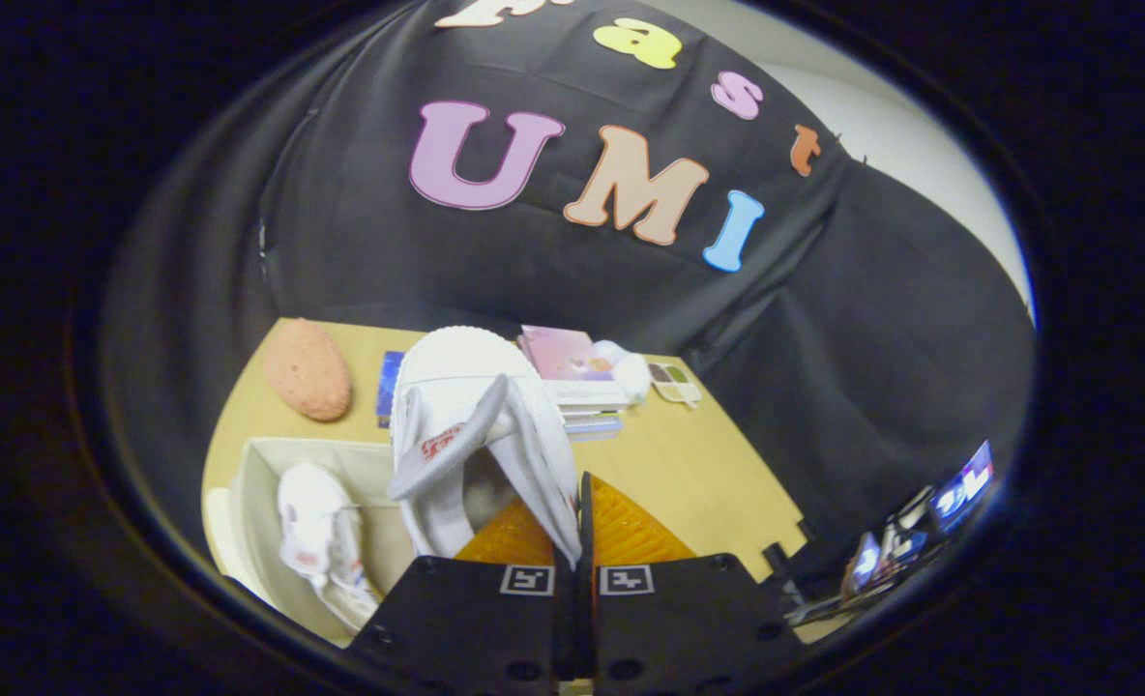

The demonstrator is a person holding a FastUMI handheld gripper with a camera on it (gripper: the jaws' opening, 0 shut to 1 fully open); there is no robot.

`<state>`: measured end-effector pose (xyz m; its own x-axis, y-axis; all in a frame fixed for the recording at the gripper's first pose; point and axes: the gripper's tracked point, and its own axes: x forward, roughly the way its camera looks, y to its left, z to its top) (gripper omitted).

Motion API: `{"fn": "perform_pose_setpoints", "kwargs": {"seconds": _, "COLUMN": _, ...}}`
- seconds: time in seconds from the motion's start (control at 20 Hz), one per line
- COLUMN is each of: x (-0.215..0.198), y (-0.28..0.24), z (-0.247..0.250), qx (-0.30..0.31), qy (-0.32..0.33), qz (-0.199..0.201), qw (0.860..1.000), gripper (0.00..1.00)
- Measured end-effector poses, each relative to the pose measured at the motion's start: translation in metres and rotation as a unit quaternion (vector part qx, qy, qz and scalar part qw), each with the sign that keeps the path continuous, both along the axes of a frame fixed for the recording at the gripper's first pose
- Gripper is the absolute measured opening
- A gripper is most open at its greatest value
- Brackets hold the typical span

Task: Open the storage box then place both shoes into the box .Put the left shoe in first, then the right shoe, with the right side of both shoes facing outward in a uniform manner.

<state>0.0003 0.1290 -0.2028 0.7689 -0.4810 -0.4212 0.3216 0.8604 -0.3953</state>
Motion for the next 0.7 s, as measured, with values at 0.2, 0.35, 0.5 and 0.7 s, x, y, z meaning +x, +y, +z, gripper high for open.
{"fn": "perform_pose_setpoints", "kwargs": {"seconds": 0.2, "x": 0.012, "y": 0.028, "z": -0.042, "qx": 0.043, "qy": 0.025, "qz": 0.036, "qw": 0.998, "gripper": 0.03}}
{"fn": "perform_pose_setpoints", "kwargs": {"seconds": 0.35, "x": 0.012, "y": 0.033, "z": -0.085, "qx": 0.059, "qy": 0.056, "qz": 0.058, "qw": 0.995, "gripper": 0.04}}
{"fn": "perform_pose_setpoints", "kwargs": {"seconds": 0.5, "x": 0.006, "y": 0.032, "z": -0.123, "qx": 0.068, "qy": 0.093, "qz": 0.066, "qw": 0.991, "gripper": 0.04}}
{"fn": "perform_pose_setpoints", "kwargs": {"seconds": 0.7, "x": 0.009, "y": 0.038, "z": -0.146, "qx": 0.082, "qy": 0.112, "qz": 0.074, "qw": 0.988, "gripper": 0.08}}
